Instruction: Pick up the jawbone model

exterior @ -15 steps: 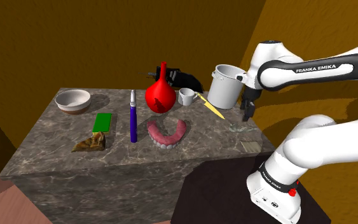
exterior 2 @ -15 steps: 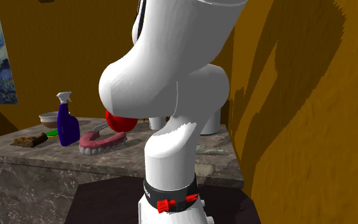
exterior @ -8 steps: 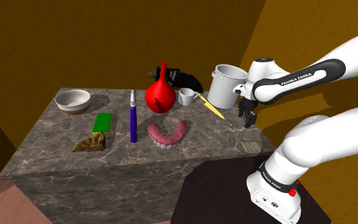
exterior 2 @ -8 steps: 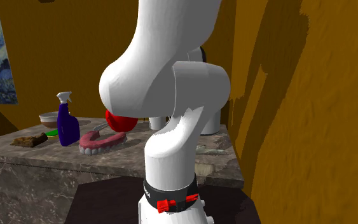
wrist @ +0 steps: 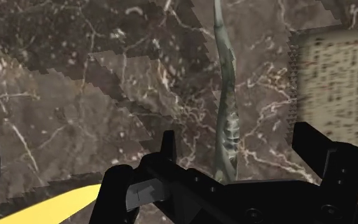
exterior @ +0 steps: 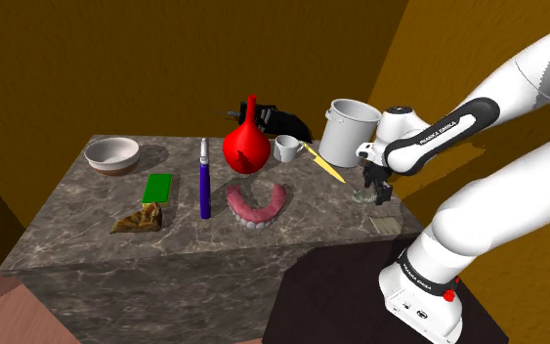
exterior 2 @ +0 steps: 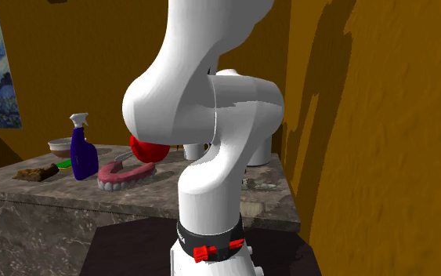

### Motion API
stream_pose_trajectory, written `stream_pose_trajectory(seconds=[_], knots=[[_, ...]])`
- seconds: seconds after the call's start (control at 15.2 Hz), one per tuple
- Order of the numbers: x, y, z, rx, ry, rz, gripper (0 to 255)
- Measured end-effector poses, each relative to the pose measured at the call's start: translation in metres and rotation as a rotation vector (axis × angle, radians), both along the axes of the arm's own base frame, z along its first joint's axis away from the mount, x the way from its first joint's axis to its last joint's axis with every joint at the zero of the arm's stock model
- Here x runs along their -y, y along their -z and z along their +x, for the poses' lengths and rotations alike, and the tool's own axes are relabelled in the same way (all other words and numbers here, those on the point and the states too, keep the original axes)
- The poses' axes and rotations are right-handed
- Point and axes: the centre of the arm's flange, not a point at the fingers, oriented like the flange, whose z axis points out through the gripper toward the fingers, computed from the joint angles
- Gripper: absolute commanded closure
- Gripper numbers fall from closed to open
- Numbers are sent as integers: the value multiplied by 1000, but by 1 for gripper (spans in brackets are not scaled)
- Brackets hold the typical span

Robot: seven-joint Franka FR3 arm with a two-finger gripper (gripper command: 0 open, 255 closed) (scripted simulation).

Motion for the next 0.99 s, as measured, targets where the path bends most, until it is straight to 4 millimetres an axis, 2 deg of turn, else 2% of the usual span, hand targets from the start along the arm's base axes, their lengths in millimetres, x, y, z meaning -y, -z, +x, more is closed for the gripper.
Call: stream_pose_trajectory(seconds=[0.13,0.2,0.86,0.99], knots=[[0,10,0,0,0,0,0],[0,12,0,0,-1,0,255],[0,13,0,2,-1,0,255],[0,6,0,2,-1,0,255]])
